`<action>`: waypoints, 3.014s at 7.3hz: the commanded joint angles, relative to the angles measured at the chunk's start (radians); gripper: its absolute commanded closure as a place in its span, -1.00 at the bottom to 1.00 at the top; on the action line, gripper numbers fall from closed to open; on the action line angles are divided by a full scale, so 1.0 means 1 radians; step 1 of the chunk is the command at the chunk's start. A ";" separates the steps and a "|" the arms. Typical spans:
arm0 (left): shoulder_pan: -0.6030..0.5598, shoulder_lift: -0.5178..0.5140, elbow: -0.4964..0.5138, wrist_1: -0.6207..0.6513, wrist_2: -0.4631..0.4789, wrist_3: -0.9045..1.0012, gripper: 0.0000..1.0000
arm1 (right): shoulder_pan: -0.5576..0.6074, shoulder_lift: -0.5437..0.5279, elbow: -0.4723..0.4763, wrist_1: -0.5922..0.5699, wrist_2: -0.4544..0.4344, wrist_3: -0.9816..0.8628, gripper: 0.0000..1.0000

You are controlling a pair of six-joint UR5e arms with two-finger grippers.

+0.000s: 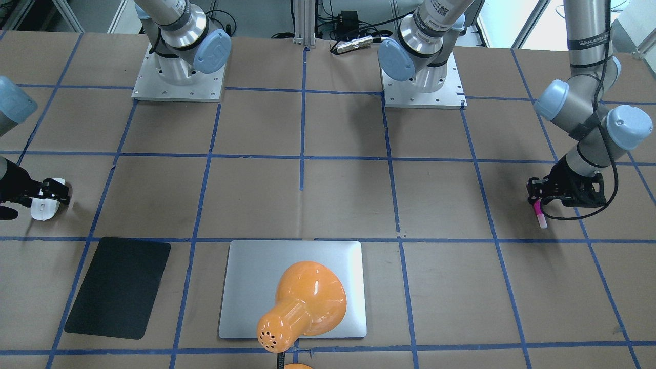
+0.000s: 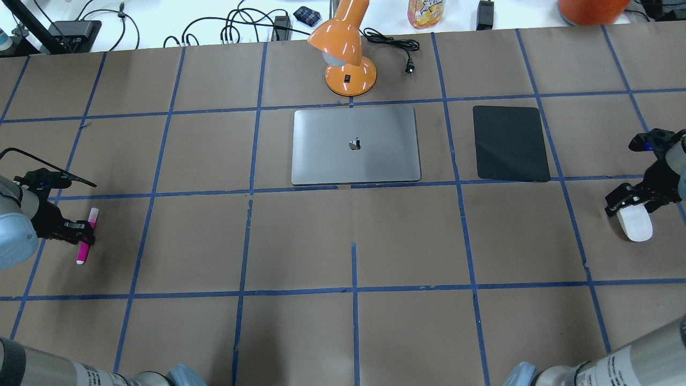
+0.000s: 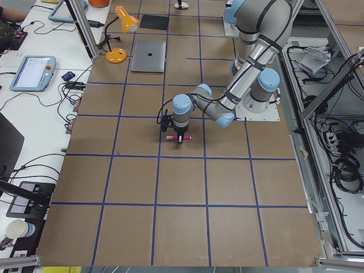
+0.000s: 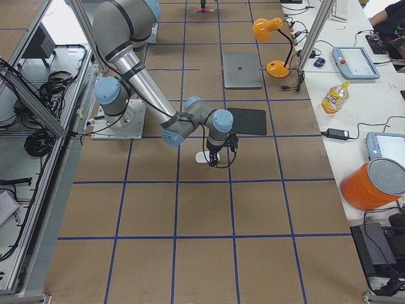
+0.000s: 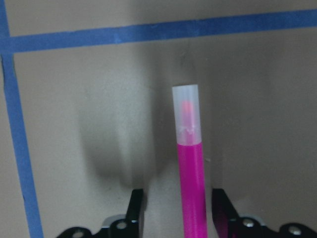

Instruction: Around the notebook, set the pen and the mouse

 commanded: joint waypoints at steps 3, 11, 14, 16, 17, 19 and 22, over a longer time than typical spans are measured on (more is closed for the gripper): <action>-0.017 0.045 0.006 -0.034 0.010 -0.089 1.00 | 0.009 -0.013 0.000 0.005 -0.030 0.018 0.40; -0.706 0.290 0.018 -0.463 -0.086 -1.745 1.00 | 0.352 0.125 -0.387 0.200 -0.017 0.400 0.26; -0.902 0.163 0.029 -0.264 -0.270 -2.312 1.00 | 0.488 0.208 -0.441 0.190 0.051 0.693 0.26; -1.013 0.069 0.087 -0.243 -0.272 -2.527 1.00 | 0.488 0.228 -0.451 0.185 0.050 0.693 0.26; -1.052 0.008 0.193 -0.255 -0.261 -2.624 1.00 | 0.488 0.236 -0.451 0.185 0.050 0.696 0.10; -1.087 -0.106 0.353 -0.412 -0.264 -2.682 1.00 | 0.491 0.228 -0.450 0.190 0.043 0.725 -1.00; -1.161 -0.174 0.383 -0.397 -0.156 -2.734 1.00 | 0.527 0.121 -0.480 0.310 0.036 0.725 -1.00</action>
